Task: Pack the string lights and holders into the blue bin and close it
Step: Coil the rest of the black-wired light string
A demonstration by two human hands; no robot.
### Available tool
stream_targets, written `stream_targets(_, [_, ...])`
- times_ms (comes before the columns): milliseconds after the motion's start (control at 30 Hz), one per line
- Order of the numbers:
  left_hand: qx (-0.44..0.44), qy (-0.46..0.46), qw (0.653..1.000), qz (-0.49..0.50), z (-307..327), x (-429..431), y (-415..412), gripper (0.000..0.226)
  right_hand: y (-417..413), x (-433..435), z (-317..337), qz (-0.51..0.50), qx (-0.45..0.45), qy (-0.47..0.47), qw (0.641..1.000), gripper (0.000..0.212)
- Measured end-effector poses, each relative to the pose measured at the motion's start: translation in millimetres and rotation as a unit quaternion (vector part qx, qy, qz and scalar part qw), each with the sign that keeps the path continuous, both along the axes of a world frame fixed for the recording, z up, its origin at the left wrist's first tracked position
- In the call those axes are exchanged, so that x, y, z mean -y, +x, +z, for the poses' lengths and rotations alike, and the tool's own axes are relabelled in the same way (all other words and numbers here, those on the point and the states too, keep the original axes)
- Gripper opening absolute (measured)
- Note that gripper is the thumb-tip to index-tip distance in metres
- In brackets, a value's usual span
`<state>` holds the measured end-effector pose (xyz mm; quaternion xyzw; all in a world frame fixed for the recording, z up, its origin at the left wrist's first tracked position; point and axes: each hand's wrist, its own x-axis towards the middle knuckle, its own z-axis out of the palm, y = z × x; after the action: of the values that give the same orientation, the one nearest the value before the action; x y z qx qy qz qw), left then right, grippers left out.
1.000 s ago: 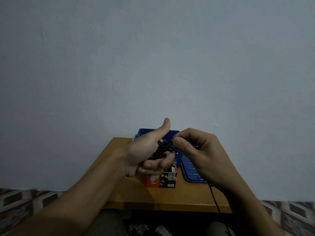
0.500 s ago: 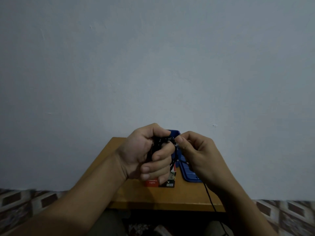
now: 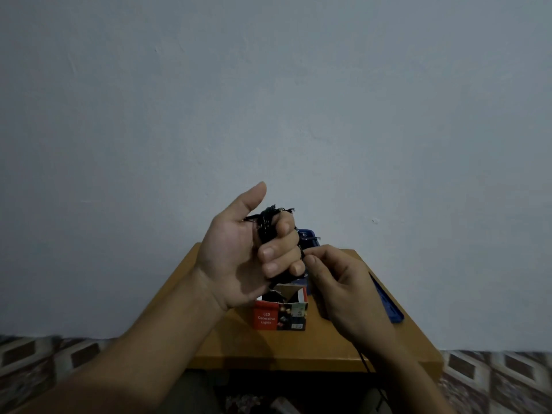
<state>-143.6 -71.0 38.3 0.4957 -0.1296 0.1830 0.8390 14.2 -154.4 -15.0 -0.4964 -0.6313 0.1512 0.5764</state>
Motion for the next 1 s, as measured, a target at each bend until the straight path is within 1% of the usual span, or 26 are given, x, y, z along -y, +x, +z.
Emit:
stream_targets(100, [-0.004, -0.018, 0.997, 0.079, 1, 5, 2, 0.069, -1, 1, -2, 0.001, 0.008, -0.028, 1.0, 0.021])
stream_targets(200, [0.007, -0.042, 0.986, 0.163, 3, 9, 3, 0.065, -1, 2, -2, 0.023, 0.056, -0.104, 0.993, 0.021])
stream_targets(300, [0.02, -0.062, 0.975, 0.21, 6, 11, 2, 0.064, -3, 2, -4, 0.036, 0.055, -0.159, 0.985, 0.02])
stream_targets(433, [0.017, -0.053, 0.968, 0.245, 7, 14, 3, 0.065, -6, 2, -3, 0.029, 0.034, -0.165, 0.985, 0.018])
stream_targets(600, [-0.002, -0.034, 0.961, 0.276, 4, 16, 6, 0.07, -12, 4, 4, 0.03, 0.032, -0.182, 0.982, 0.025])
stream_targets(733, [-0.019, 0.01, 0.944, 0.33, 3, 15, 7, 0.073, -12, 8, 8, 0.035, 0.072, -0.189, 0.979, 0.028])
stream_targets(833, [-0.032, 0.053, 0.93, 0.362, 1, 13, 8, 0.085, -11, 8, 8, 0.039, 0.065, -0.197, 0.978, 0.031])
stream_targets(900, [-0.036, 0.075, 0.923, 0.376, -1, 13, 8, 0.097, -12, 8, 7, 0.037, 0.054, -0.192, 0.979, 0.027])
stream_targets(933, [-0.038, 0.08, 0.92, 0.383, -1, 14, 9, 0.096, -12, 8, 6, 0.037, 0.047, -0.188, 0.98, 0.024])
stream_targets(1000, [-0.045, 0.086, 0.914, 0.394, 0, 14, 9, 0.089, -12, 8, 5, 0.036, 0.038, -0.179, 0.982, 0.019])
